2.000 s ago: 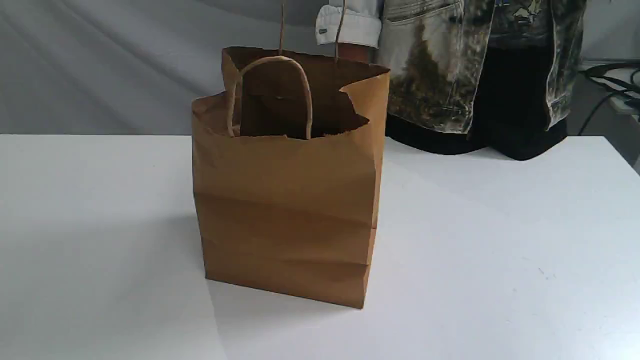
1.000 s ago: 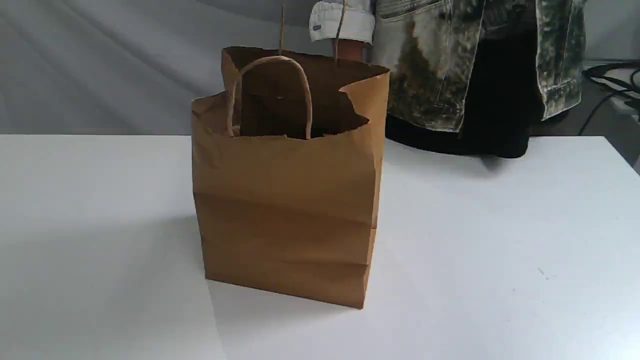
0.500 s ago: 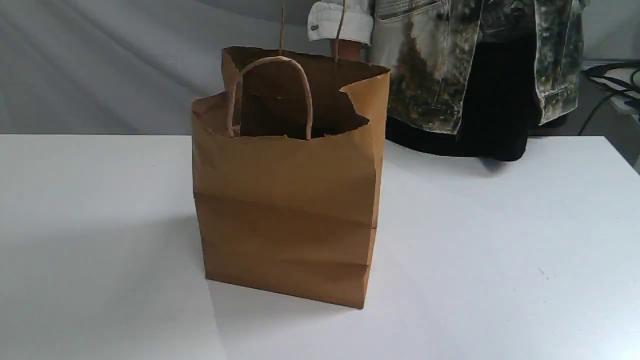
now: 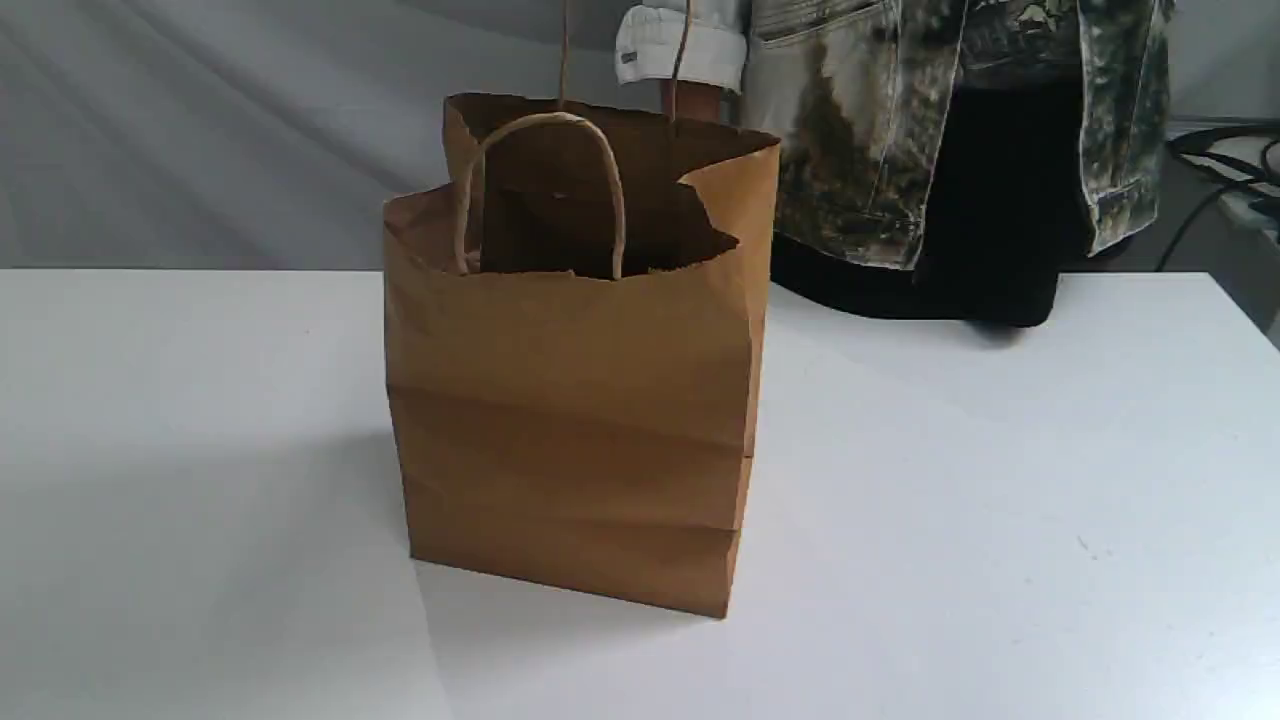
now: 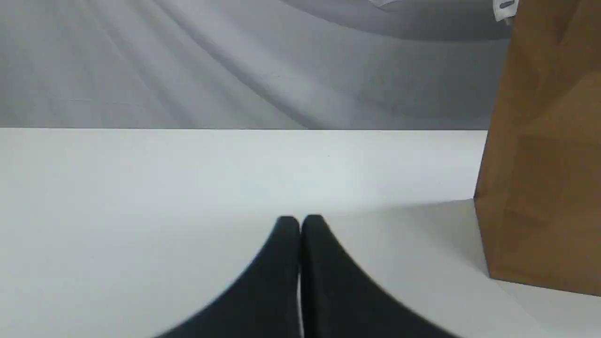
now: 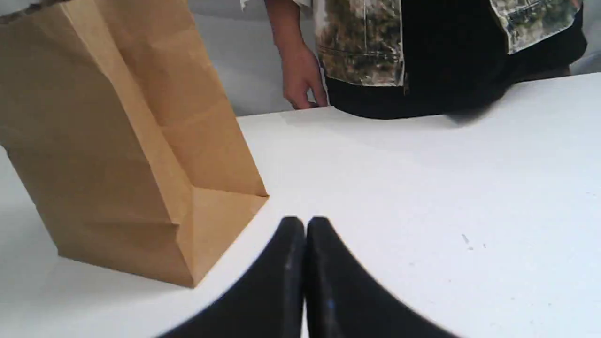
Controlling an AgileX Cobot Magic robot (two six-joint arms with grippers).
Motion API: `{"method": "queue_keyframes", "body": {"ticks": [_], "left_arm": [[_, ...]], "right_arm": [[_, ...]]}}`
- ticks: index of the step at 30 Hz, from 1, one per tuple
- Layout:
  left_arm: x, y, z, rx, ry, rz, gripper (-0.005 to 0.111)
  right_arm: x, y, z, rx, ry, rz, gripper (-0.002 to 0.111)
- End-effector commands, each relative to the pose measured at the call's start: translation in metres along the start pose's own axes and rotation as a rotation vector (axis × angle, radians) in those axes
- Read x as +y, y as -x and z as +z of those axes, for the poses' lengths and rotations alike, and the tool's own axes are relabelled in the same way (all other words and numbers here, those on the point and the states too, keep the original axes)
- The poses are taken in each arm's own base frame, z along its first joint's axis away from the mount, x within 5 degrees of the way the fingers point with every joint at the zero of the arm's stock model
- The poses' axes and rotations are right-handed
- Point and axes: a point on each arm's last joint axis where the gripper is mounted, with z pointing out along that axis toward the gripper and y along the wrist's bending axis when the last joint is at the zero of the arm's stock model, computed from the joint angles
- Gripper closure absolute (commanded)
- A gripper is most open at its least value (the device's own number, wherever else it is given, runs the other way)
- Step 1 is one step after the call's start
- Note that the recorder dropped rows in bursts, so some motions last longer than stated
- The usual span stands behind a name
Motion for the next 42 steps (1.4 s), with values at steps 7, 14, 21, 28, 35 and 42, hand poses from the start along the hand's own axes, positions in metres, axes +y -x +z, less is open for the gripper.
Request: {"method": "queue_keyframes", "body": {"ticks": [7,14,21,28,35,42], "left_arm": [[0.000,-0.001,0.000,-0.005,0.000,-0.004,0.107],[0.000,-0.001,0.000,-0.005,0.000,-0.004,0.107],[0.000,-0.001,0.000,-0.004,0.000,-0.002,0.107],[0.000,-0.001,0.000,-0.004,0.000,-0.002,0.107],[0.000,-0.001,0.000,-0.004,0.000,-0.004,0.107],[0.000,-0.001,0.000,-0.004,0.000,-0.004,0.107]], "right_arm": [[-0.015,0.005,-0.009,-0.099,-0.222,-0.085,0.108],[-0.026,-0.006,-0.020,-0.057,-0.393,0.044,0.108],[-0.025,-0.005,-0.019,-0.098,-0.375,0.228,0.108],[-0.024,-0.009,-0.019,-0.060,-0.371,0.255,0.108],[-0.024,-0.008,-0.019,-0.035,-0.377,0.066,0.108],[-0.021,0.001,-0.019,-0.133,-0.335,0.066,0.108]]}}
